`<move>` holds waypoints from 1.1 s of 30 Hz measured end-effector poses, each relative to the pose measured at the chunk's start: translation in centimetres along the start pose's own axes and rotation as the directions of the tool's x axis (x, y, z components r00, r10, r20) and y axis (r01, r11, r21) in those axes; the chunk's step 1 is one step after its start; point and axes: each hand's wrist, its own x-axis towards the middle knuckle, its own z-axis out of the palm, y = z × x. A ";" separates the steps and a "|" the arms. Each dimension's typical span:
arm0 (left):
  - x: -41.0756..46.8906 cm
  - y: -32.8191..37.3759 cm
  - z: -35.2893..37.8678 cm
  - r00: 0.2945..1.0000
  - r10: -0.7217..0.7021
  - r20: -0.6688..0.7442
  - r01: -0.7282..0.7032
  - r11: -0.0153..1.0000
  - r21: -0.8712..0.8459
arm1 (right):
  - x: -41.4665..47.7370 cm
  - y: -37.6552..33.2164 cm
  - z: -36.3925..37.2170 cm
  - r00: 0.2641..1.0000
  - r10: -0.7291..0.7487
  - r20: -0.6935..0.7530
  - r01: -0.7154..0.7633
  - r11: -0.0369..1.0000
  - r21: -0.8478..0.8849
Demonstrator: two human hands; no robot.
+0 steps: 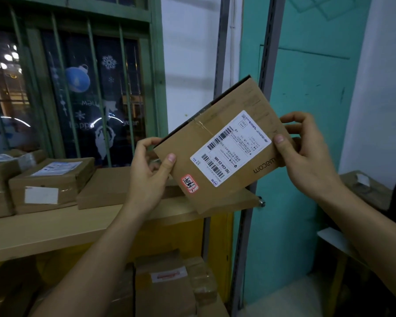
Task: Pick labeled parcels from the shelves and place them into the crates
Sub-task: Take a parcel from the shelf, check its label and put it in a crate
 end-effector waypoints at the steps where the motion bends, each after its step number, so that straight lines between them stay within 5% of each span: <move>1: -0.2 0.1 -0.3 1.000 0.002 -0.009 -0.002 1.000 0.011 | 0.0 0.1 0.2 1.000 0.013 0.003 -0.013 1.000 0.027; 7: -3.2 0.9 -4.4 0.991 -0.015 -0.131 0.030 0.993 0.114 | -0.7 -0.4 3.5 0.988 0.044 0.149 -0.085 0.957 0.277; 12: -9.0 2.3 -10.4 0.921 -0.001 -0.389 0.096 0.970 0.224 | -2.9 -2.0 8.5 0.921 -0.061 0.385 -0.120 0.896 0.427; 22: -26.4 10.6 -20.7 0.585 0.053 -0.809 0.460 0.801 0.384 | -14.2 -9.8 20.7 0.624 -0.279 0.730 -0.346 0.739 0.578; 33: -45.9 27.2 -30.8 0.117 0.369 -0.922 0.659 0.666 0.350 | -30.3 -30.0 29.2 0.258 -0.696 0.670 -0.442 0.531 0.722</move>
